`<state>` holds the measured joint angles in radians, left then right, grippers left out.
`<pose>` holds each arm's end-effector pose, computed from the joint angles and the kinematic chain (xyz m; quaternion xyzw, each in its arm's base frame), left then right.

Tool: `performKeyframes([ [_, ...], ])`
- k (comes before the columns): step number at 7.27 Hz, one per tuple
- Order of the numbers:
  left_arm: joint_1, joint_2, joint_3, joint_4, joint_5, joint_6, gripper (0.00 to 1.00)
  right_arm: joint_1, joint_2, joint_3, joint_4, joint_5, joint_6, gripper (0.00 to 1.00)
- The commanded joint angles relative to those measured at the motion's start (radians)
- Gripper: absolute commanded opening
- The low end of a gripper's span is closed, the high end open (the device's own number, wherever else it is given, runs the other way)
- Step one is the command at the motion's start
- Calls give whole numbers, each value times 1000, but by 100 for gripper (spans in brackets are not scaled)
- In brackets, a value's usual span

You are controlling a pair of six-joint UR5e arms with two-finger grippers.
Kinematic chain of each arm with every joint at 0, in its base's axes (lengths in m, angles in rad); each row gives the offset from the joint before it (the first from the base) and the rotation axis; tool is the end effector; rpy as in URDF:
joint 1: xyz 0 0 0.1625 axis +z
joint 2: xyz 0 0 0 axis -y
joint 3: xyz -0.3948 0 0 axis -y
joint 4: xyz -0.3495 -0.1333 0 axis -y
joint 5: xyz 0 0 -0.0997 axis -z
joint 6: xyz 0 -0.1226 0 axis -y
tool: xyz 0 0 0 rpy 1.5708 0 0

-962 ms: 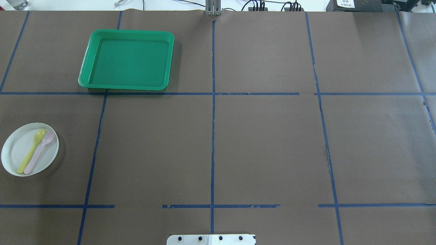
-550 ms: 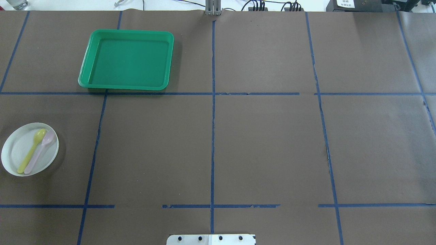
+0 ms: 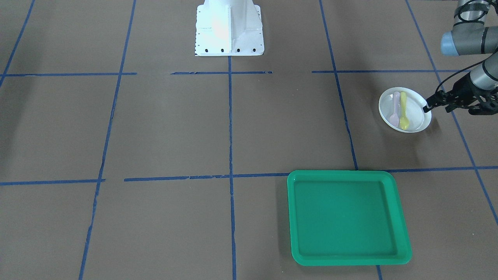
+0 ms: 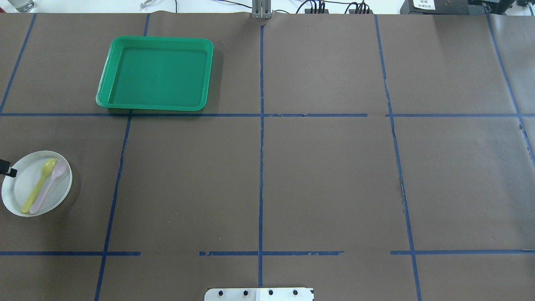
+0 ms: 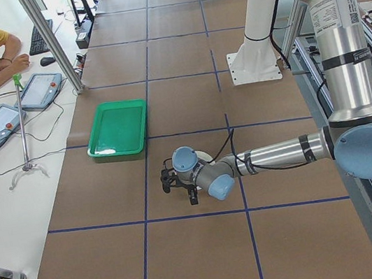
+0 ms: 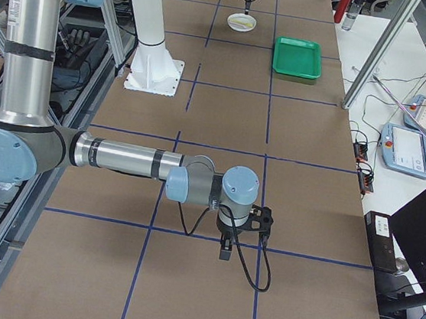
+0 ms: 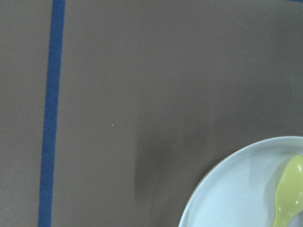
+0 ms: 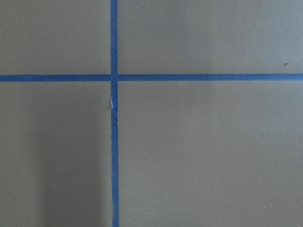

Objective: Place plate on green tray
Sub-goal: 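Grasp the rim of the white plate with the left gripper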

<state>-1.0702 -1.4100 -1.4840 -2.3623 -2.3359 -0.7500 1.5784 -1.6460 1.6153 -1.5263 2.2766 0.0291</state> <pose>0.1528 -0.3800 0.6619 -0.0084 0.4374 -0.0117 0.8992 0.0570 -0.4202 0.6588 0.0028 -0.3457 0.0148 0.9382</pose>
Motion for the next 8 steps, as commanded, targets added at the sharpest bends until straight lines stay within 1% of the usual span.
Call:
performKeyframes([
  [1, 21, -1, 2, -2, 4, -2, 94, 0, 0, 0, 0, 1, 0, 100],
  [2, 29, -1, 2, -2, 4, -2, 92, 0, 0, 0, 0, 0, 0, 100],
  [3, 30, -1, 2, 0, 7, 0, 88, 0, 0, 0, 0, 0, 0, 100],
  [5, 32, -1, 2, 0, 9, -2, 76, 0, 0, 0, 0, 1, 0, 100],
  [7, 33, -1, 10, -2, 10, -2, 73, 0, 0, 0, 0, 0, 0, 100],
  [8, 35, -1, 13, -2, 10, -2, 63, 0, 0, 0, 0, 1, 0, 100],
])
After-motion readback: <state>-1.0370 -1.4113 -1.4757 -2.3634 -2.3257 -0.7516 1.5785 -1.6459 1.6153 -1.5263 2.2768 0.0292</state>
